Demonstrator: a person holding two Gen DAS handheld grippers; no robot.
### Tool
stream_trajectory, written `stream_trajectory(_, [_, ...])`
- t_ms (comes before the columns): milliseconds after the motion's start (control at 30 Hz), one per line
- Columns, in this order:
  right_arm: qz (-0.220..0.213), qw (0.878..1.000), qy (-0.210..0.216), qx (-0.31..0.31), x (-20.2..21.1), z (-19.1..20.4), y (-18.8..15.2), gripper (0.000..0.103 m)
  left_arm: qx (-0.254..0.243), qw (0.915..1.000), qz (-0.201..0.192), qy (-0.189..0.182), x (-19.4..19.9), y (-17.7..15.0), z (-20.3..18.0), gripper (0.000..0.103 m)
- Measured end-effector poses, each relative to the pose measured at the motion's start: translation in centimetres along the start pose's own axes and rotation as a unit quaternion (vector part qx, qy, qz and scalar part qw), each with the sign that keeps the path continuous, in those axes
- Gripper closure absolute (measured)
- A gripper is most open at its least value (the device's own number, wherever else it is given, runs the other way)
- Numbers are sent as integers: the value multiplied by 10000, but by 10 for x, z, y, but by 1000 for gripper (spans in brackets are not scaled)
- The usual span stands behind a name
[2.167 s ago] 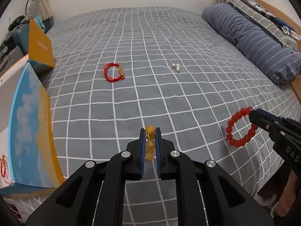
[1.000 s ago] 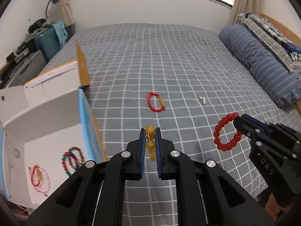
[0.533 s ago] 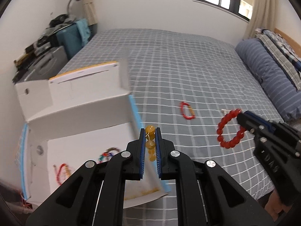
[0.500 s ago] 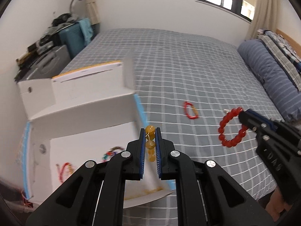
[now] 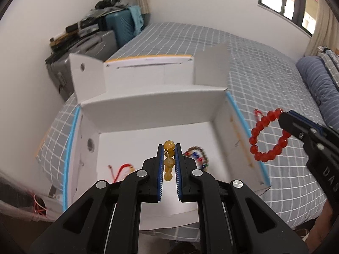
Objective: Organize jewelry
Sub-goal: 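Carry the amber beads and red bead bracelet over the white box with both tools, then open both tools to drop the beads and bracelet into the box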
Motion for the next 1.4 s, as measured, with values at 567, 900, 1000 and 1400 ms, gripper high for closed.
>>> stream_trajectory(567, [777, 9965, 205, 248, -97, 51, -38, 90, 249, 9984, 435, 271, -64, -20, 52, 94])
stream_trajectory(900, [1075, 9935, 266, 262, -118, 56, -49, 89, 295, 9969, 637, 343, -86, -23, 60, 91])
stream_trajectory(1000, [941, 9950, 181, 284, -112, 56, -43, 87, 334, 9970, 606, 333, -83, -21, 64, 80])
stream_trajectory(1400, [266, 9992, -242, -160, -62, 9, -26, 8, 482, 9981, -72, 370, -40, 0, 69, 10])
Point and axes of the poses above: each gripper's, at about its wrist camera, not at the fingertips, and x roughly against the way its jaws point, z to its left, y to its top, the point moved 10 cm from there along -x, roughly the way its jaws point, and after that the axes turned 13 degrees about x, right-handed, at the moved point
